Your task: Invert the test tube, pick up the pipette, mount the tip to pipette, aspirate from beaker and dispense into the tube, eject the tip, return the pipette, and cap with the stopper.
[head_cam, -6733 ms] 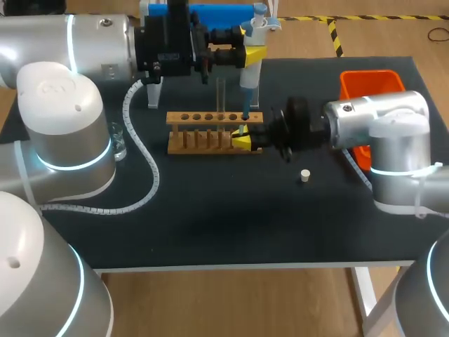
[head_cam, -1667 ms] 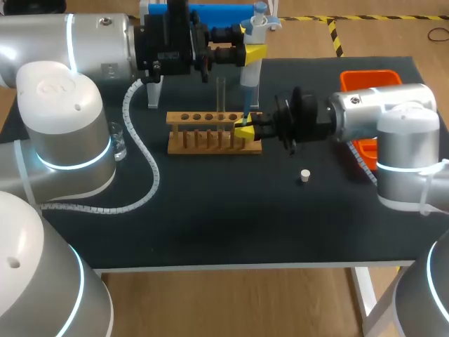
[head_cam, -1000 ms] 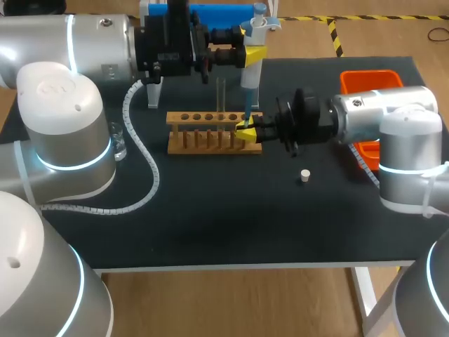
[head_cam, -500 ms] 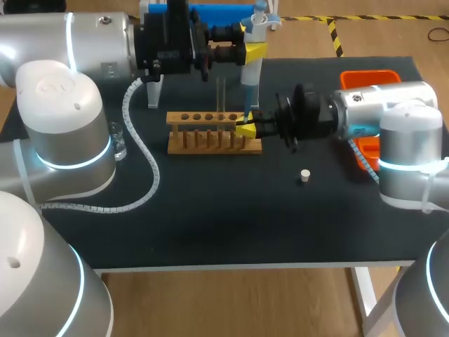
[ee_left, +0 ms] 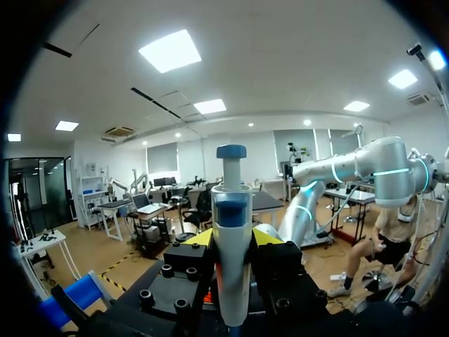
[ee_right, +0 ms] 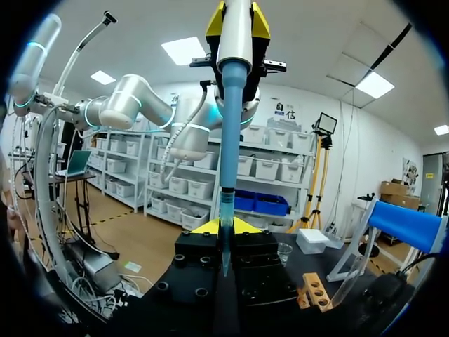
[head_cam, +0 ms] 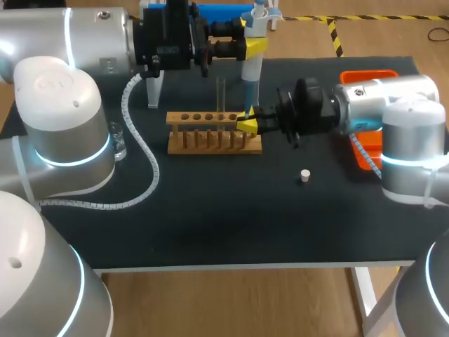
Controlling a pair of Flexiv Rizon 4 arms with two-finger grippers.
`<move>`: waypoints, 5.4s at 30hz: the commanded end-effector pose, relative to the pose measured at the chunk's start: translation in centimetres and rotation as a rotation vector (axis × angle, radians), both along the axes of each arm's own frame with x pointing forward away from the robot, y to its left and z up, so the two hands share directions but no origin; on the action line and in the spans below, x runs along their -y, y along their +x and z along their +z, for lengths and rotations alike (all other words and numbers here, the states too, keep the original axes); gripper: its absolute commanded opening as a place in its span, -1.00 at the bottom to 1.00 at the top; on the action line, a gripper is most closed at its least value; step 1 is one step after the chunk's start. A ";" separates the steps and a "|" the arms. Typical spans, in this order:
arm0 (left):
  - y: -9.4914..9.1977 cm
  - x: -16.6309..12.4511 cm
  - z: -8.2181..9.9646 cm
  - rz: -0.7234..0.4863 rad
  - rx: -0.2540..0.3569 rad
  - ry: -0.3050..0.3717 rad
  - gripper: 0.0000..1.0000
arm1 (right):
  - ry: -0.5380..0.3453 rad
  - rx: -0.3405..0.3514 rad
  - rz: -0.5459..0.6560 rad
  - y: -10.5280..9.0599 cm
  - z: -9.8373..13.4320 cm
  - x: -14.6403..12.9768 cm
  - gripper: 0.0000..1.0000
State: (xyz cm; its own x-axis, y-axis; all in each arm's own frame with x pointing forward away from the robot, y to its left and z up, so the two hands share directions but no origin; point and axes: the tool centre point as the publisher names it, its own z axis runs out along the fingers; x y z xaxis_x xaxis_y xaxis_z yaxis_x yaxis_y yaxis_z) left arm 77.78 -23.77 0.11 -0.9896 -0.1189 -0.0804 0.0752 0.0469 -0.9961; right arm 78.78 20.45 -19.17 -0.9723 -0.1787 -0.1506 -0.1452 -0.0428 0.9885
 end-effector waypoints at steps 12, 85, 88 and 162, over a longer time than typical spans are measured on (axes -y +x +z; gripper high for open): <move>0.0 0.0 -1.2 0.002 0.000 0.001 -1.00 | -0.030 -0.027 -0.019 -1.2 -1.1 2.1 1.00; 7.8 -25.5 -6.3 0.399 -0.001 0.008 -1.00 | -0.125 -0.081 -0.135 -4.9 -6.1 10.6 1.00; 8.2 -27.2 -6.6 0.426 0.004 0.010 -1.00 | -0.125 -0.081 -0.135 -4.9 -6.1 10.6 1.00; 12.3 -29.9 -8.8 0.452 0.019 -0.025 -1.00 | -0.252 -0.141 -0.214 -1.9 -8.5 -4.0 1.00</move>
